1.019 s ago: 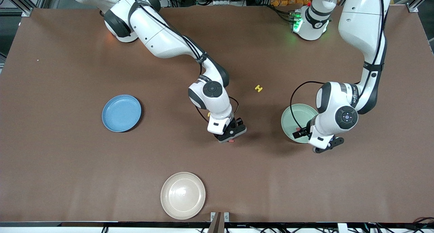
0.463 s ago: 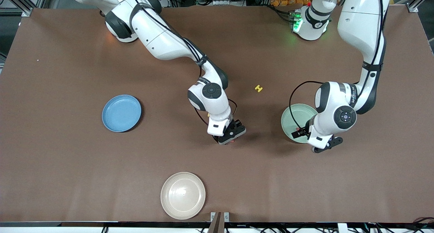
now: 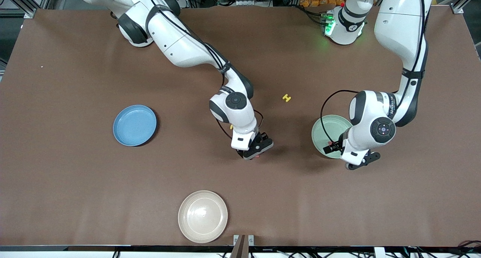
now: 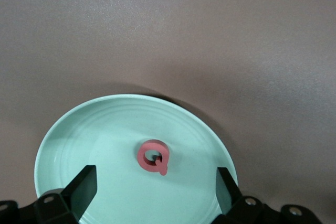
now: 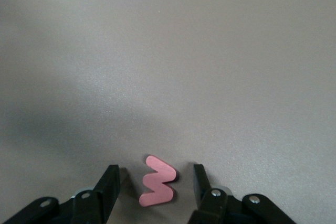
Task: Sort upper and lower case letters into plates
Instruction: 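Lower the right gripper and close it on the pink M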
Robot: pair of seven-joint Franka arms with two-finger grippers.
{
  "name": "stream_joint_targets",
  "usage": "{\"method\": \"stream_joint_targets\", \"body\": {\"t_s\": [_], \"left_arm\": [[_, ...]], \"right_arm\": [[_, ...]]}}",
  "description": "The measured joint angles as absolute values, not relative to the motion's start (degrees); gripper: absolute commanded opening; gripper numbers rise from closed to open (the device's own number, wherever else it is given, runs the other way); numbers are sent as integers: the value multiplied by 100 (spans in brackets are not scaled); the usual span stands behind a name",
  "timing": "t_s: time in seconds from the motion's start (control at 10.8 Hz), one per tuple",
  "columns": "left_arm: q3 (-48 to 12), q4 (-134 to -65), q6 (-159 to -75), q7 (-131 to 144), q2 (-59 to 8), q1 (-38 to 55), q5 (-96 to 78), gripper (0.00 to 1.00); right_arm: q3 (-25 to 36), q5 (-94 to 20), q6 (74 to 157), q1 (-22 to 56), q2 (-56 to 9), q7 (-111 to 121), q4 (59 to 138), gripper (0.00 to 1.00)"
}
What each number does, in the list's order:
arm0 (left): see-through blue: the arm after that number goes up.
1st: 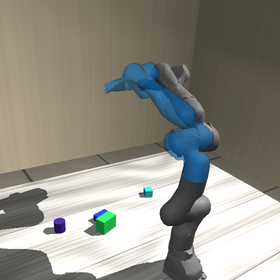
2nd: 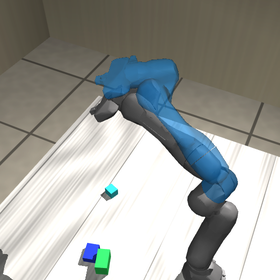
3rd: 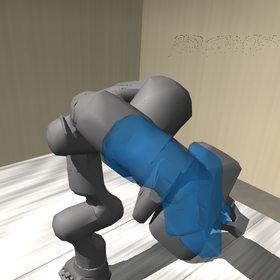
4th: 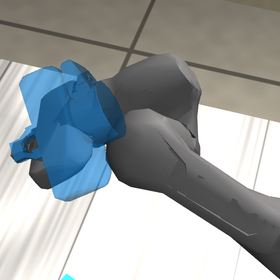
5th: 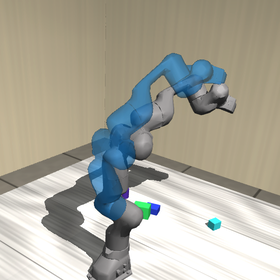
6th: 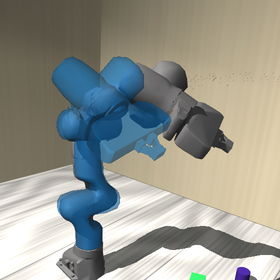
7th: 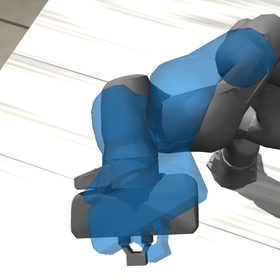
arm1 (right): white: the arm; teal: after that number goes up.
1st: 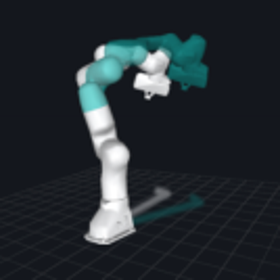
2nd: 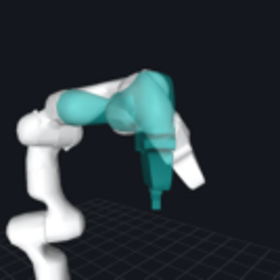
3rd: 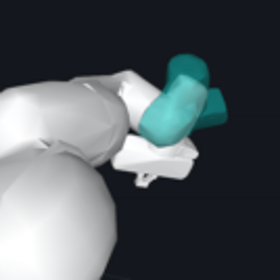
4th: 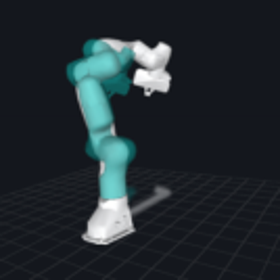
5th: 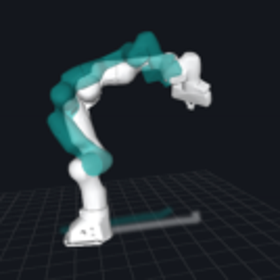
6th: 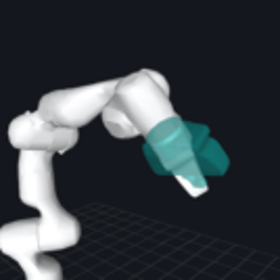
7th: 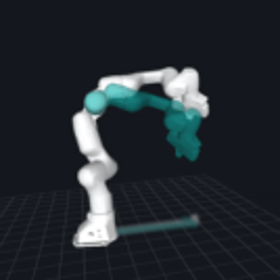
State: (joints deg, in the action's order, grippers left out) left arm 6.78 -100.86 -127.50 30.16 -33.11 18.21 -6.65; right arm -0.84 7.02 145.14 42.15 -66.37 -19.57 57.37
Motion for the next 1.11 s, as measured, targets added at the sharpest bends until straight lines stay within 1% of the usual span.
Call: {"method": "stream_joint_targets", "body": {"t_s": [0.09, 0.19, 0.37, 0.46, 0.93, 1.11], "left_arm": [[678, -10082, -12751, 3016, -3312, 1820, -665, 100], [678, -10064, -12751, 3016, -3312, 1821, -665, 100], [678, -10044, -12751, 3016, -3312, 1820, -665, 100], [678, -10043, -12751, 3016, -3312, 1821, -665, 100], [678, -10043, -12750, 3016, -3313, 1820, -665, 100], [678, -10036, -12749, 3016, -3313, 1820, -665, 100]], "right_arm": [[-62, 703, 14513, 4226, -6639, -1944, 5734, 55], [-31, 707, 14513, 4245, -6641, -1908, 5732, 44], [29, 713, 14512, 4271, -6642, -1835, 5715, 14], [48, 715, 14508, 4271, -6643, -1796, 5696, 0], [81, 711, 14433, 4250, -6620, -1767, 5583, 0], [96, 649, 13895, 4107, -6402, -1777, 5424, 0]]}}
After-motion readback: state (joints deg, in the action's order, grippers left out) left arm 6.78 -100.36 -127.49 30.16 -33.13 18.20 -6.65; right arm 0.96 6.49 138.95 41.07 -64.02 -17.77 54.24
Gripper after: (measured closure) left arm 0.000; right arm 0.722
